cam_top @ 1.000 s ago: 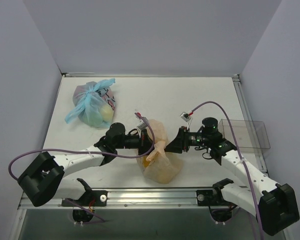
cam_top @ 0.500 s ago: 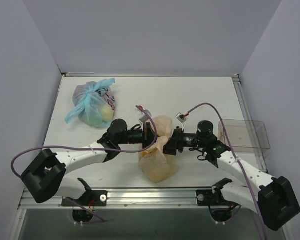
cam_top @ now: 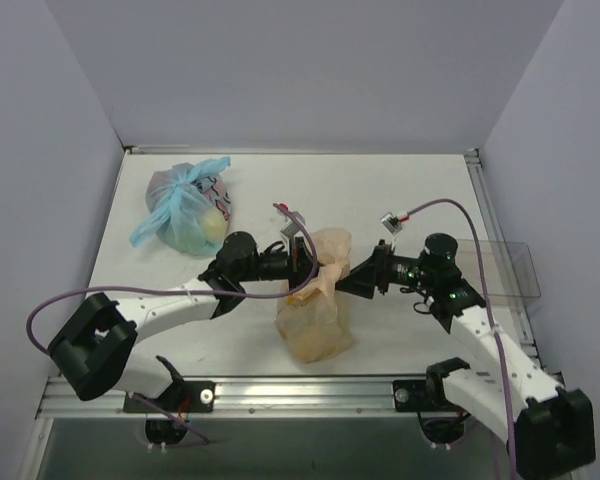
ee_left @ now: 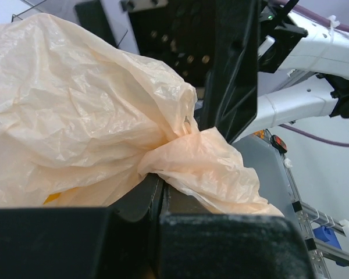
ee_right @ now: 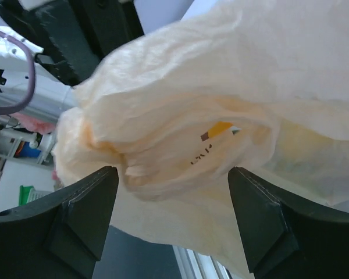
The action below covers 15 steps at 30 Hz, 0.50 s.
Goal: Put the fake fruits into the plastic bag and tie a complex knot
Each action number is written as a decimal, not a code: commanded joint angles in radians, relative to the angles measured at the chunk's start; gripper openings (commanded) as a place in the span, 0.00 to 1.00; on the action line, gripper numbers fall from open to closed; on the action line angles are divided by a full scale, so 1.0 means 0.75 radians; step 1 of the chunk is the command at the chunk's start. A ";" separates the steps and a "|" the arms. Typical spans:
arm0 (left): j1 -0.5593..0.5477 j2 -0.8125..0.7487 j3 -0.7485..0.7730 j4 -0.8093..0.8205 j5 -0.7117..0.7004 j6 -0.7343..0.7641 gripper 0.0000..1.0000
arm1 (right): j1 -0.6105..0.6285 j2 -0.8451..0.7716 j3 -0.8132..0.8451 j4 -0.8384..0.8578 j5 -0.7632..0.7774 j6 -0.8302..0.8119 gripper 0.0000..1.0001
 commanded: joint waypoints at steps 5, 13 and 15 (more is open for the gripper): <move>0.007 0.002 0.019 0.074 0.051 0.034 0.00 | -0.243 -0.194 0.144 -0.309 -0.138 -0.161 0.53; 0.011 0.010 0.004 0.053 0.060 0.064 0.00 | -0.268 0.031 0.099 -0.098 -0.060 -0.096 0.29; 0.016 0.012 0.000 0.051 0.051 0.071 0.00 | -0.247 0.055 0.083 -0.006 -0.089 -0.028 0.31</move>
